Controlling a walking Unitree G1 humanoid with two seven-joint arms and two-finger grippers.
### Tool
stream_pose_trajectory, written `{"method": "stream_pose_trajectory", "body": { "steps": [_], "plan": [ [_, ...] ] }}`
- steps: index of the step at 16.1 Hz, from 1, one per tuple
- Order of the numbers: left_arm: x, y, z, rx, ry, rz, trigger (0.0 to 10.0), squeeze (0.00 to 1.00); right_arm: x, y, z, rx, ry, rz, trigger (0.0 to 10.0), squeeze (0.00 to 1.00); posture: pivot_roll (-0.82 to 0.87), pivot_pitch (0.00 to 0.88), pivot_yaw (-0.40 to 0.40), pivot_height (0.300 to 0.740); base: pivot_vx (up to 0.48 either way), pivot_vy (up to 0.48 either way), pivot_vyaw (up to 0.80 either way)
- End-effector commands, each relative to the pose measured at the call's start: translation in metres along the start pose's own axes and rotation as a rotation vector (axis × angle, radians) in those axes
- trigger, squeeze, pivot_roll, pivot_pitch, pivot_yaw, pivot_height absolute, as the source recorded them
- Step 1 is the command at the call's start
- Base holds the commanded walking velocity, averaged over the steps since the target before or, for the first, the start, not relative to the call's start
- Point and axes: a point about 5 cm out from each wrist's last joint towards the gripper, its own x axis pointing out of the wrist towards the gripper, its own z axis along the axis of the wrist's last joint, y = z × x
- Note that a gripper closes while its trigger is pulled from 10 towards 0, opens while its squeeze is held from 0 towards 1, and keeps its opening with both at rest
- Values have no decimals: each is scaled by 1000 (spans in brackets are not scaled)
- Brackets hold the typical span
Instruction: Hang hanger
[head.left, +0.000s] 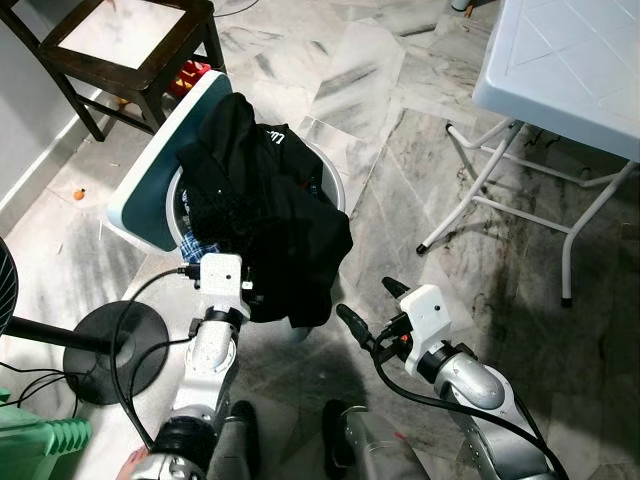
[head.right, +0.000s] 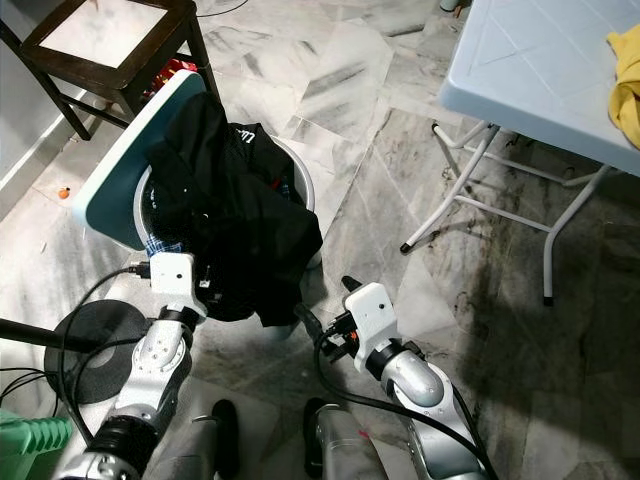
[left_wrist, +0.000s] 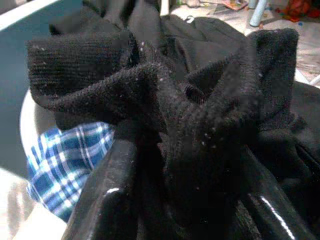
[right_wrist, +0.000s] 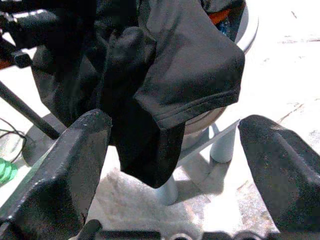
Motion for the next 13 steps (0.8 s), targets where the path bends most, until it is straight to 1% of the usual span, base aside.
{"method": "stream_pose_trajectory", "body": {
  "steps": [1,2,3,4,7,10,11,12,13],
  "plan": [
    [0,4,-1,22,-5,17,0,0,-5,2,-6,0,25,0,10000,0,-142,319,-87,740,0,0,0],
    [3,9,0,30,-5,32,0,0,-4,3,-6,0,25,-1,10000,0,-142,319,-87,740,0,0,0],
    [8,18,2,47,-8,59,0,0,-4,3,-6,-4,24,-3,10000,0,-143,319,-90,740,0,0,0],
    [11,21,4,55,-8,72,0,0,-3,4,-6,-5,23,-4,10000,0,-142,319,-88,740,0,0,0],
    [22,28,12,59,-23,97,0,0,-3,3,-6,-12,24,-12,10000,0,-144,320,-91,740,0,0,0],
    [29,31,18,35,-33,110,0,0,-3,3,-6,-18,28,-20,10000,0,-147,319,-94,740,0,0,0],
    [34,31,22,-26,-39,114,0,0,-3,3,-7,-22,31,-23,10000,0,-148,320,-95,740,0,0,0],
    [35,29,23,-65,-41,110,0,0,-3,3,-7,-24,32,-24,10000,0,-149,320,-96,740,0,0,0],
    [38,25,25,-161,-42,105,0,0,-3,3,-7,-28,35,-24,10000,0,-149,319,-95,740,0,0,0]
  ]
}}
